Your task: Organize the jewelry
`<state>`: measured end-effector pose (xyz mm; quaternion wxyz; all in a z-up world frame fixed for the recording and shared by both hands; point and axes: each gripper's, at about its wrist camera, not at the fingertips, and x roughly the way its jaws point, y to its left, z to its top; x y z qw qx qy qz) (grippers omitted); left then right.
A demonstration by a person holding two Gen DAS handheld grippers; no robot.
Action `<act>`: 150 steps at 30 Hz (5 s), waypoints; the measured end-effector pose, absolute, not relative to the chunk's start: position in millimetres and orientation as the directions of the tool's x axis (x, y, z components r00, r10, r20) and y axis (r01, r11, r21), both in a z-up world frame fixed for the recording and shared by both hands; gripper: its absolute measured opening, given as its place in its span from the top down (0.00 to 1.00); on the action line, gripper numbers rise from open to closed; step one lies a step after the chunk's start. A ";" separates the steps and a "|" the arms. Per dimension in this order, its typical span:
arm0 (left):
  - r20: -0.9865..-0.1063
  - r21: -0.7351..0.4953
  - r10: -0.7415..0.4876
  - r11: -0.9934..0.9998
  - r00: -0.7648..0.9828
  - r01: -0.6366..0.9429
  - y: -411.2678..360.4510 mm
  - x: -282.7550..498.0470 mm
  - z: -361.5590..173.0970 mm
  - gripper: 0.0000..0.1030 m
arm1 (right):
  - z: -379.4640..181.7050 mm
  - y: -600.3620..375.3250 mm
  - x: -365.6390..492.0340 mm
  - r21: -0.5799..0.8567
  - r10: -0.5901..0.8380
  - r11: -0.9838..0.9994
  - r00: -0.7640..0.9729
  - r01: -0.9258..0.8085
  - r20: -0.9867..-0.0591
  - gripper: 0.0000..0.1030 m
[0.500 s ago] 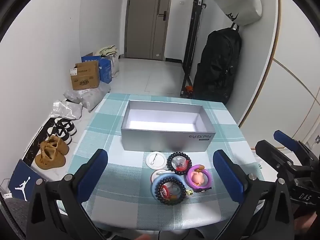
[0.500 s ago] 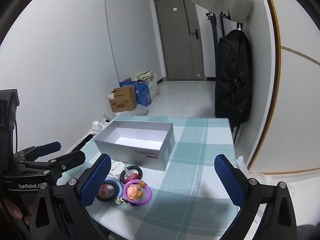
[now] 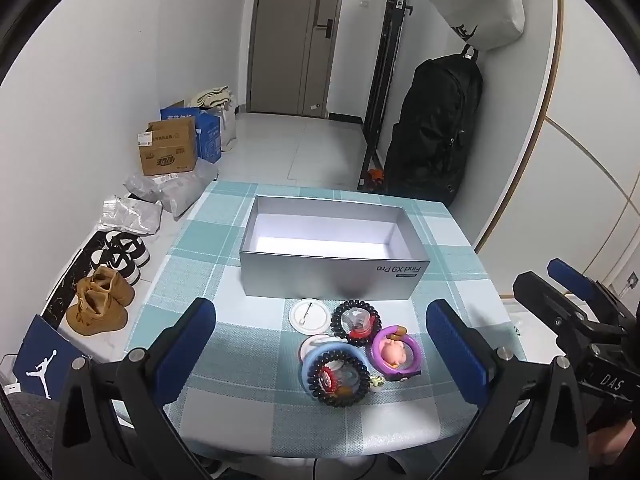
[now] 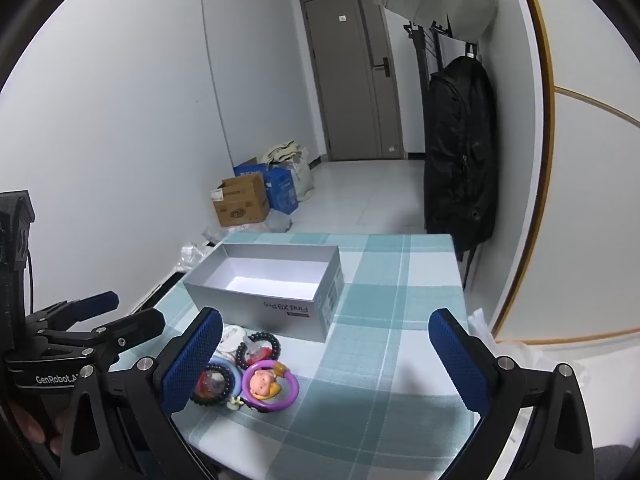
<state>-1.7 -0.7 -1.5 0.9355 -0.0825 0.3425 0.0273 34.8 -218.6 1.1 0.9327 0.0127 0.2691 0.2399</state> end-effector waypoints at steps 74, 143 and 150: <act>-0.748 -0.089 -0.076 0.996 0.659 0.013 -12.6 -0.1 -33.4 0.01 | 2.0 -227.2 42.3 0.201 0.455 0.888 0.729 -0.414 -0.512 0.00; -0.740 -0.419 -0.373 0.906 0.560 0.050 36.1 47.4 -44.7 0.95 | -44.9 -189.8 68.8 0.271 0.526 0.821 0.481 -0.503 -0.701 0.00; -0.732 -0.520 -0.447 0.854 0.514 0.002 49.0 60.5 -53.6 0.94 | -52.6 -177.2 68.1 0.257 0.524 0.809 0.452 -0.528 -0.722 0.00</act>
